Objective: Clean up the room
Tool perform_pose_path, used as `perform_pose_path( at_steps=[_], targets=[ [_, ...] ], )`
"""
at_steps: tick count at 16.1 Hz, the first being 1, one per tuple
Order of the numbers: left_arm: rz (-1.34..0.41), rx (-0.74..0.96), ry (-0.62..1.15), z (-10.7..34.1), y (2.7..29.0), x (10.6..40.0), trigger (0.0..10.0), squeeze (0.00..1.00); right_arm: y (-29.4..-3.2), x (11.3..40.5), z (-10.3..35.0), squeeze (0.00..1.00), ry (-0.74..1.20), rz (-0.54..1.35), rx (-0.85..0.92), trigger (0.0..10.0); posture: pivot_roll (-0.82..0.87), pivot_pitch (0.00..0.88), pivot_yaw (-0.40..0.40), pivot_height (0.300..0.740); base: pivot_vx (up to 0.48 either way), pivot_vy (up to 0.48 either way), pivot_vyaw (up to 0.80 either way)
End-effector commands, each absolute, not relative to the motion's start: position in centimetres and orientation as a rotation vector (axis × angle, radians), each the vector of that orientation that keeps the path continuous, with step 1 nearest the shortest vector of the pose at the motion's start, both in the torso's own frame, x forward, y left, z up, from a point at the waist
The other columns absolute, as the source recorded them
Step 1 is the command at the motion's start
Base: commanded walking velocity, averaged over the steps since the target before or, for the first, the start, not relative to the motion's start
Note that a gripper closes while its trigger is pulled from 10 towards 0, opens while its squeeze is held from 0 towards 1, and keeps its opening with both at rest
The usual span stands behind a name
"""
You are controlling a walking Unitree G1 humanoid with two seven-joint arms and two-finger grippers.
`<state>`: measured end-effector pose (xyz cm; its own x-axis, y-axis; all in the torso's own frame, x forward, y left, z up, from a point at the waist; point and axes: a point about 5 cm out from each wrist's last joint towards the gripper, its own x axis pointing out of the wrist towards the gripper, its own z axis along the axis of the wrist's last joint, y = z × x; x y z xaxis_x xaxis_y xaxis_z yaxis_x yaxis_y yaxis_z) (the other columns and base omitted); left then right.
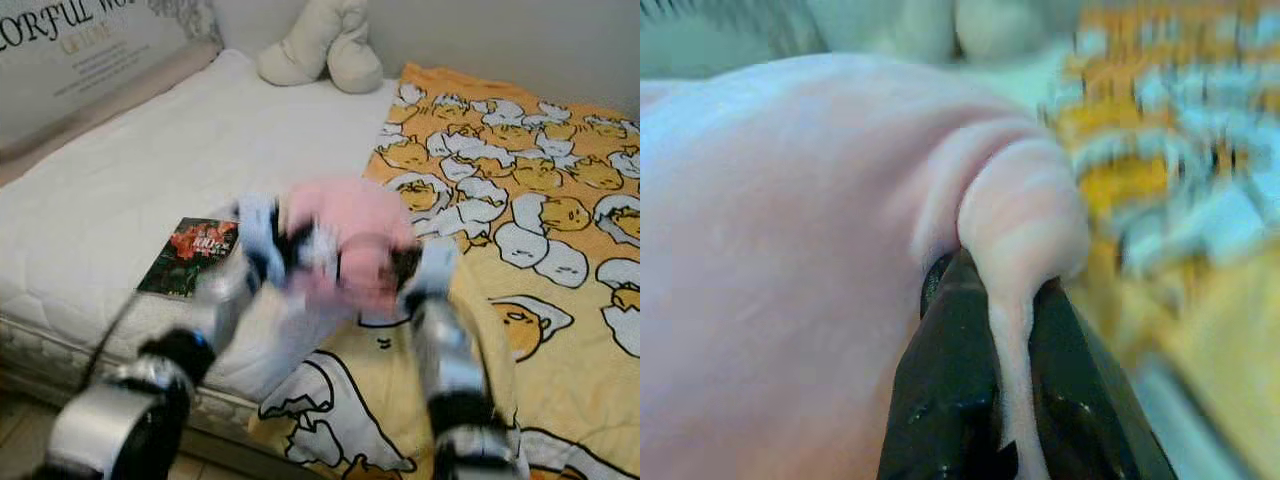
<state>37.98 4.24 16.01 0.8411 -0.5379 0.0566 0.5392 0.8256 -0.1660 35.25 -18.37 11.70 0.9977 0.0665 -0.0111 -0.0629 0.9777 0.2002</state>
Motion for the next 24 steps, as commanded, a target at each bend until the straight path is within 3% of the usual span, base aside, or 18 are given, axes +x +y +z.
perform_pose_path(
  at_steps=[1,4,5,10,12,24],
  targets=[
    [-0.590,-0.175,-0.095,18.1,4.2,38.4,0.0,0.00,-18.6,35.9,14.3,0.00,-0.091,0.060,0.188,0.0,0.06,0.000,0.005,0.732,0.000,0.000,0.00],
    [-0.596,-0.148,-0.204,20.9,4.8,38.9,0.0,0.00,-17.7,36.2,17.2,0.00,-0.189,0.110,0.100,0.0,0.07,0.000,0.001,0.732,0.000,0.000,0.00],
    [-0.615,-0.149,-0.224,21.1,4.7,38.7,10.0,0.00,-17.4,36.1,17.3,0.00,-0.196,0.110,0.077,10.0,0.07,0.000,0.003,0.732,0.000,0.000,0.00],
    [-0.549,-0.153,-0.188,20.0,5.1,38.7,10.0,0.00,-17.0,35.5,16.6,0.00,-0.206,0.084,0.119,10.0,0.08,0.000,0.010,0.732,0.000,0.447,0.00],
    [-0.567,-0.086,-0.182,19.4,5.2,38.4,10.0,0.00,-17.3,35.4,16.3,0.00,-0.199,0.061,0.114,10.0,0.08,0.000,0.019,0.732,0.000,0.480,0.00],
    [-0.571,-0.095,-0.143,18.4,5.1,38.3,10.0,0.00,-17.6,34.4,16.1,0.00,-0.218,0.040,0.076,10.0,0.05,0.000,0.037,0.732,0.000,0.480,0.00]
  ],
)
